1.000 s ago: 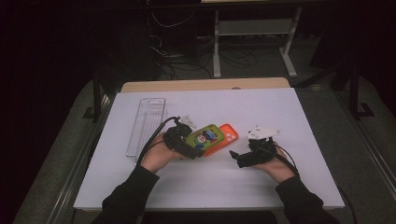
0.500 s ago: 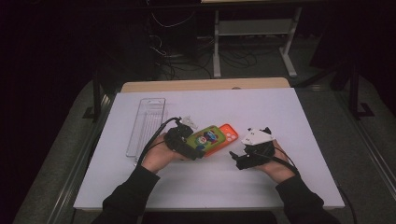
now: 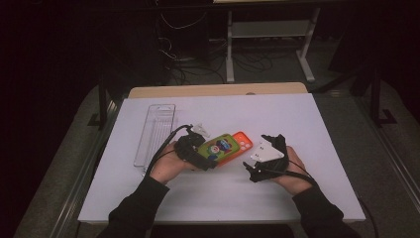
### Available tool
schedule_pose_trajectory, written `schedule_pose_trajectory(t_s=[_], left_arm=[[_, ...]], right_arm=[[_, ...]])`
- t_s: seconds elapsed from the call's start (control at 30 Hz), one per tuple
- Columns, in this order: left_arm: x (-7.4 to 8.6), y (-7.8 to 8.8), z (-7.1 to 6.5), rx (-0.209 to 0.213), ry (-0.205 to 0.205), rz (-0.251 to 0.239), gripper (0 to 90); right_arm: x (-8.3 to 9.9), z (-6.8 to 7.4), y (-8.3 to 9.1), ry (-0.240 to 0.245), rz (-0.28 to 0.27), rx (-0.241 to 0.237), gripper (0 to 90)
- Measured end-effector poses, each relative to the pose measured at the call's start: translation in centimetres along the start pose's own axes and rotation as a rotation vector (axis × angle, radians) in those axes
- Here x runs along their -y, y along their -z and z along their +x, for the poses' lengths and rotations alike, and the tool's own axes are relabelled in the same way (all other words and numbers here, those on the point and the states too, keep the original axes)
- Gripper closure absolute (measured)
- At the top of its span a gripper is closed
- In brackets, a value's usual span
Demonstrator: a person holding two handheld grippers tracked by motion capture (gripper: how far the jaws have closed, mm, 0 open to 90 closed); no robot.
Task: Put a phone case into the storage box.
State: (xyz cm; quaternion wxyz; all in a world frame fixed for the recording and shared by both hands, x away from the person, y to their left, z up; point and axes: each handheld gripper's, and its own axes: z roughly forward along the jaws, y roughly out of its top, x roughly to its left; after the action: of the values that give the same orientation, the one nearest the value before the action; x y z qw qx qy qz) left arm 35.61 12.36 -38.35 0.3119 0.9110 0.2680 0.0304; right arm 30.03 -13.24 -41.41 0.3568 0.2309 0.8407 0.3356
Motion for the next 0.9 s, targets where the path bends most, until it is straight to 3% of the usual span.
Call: schedule_pose_trajectory(t_s=[0.1,0.2,0.23,0.47,0.6,0.77,0.9], left_arm=[[0.0,-0.1,0.0,0.002,0.009,-0.009,15.8],[0.0,-0.1,0.0,0.004,0.017,-0.014,15.8],[0.0,0.0,0.1,0.004,0.001,0.001,15.8],[0.0,0.0,0.1,0.004,-0.003,0.003,15.8],[0.0,-0.1,0.0,0.004,0.017,-0.016,15.8],[0.0,-0.1,-0.1,0.005,0.015,-0.012,15.8],[0.0,-0.1,-0.1,0.003,0.013,-0.009,15.8]], right_arm=[[0.0,0.1,-0.1,0.079,0.011,0.027,0.0],[-0.1,0.4,-0.1,0.129,0.014,0.055,0.0],[-0.1,0.5,-0.1,0.155,0.013,0.065,0.0],[-0.2,1.3,-0.2,0.236,0.012,0.115,0.0],[-0.3,1.6,-0.2,0.268,0.01,0.135,0.0],[-0.4,1.7,-0.2,0.375,0.02,0.167,0.0],[-0.5,2.0,-0.3,0.421,0.009,0.201,0.0]])
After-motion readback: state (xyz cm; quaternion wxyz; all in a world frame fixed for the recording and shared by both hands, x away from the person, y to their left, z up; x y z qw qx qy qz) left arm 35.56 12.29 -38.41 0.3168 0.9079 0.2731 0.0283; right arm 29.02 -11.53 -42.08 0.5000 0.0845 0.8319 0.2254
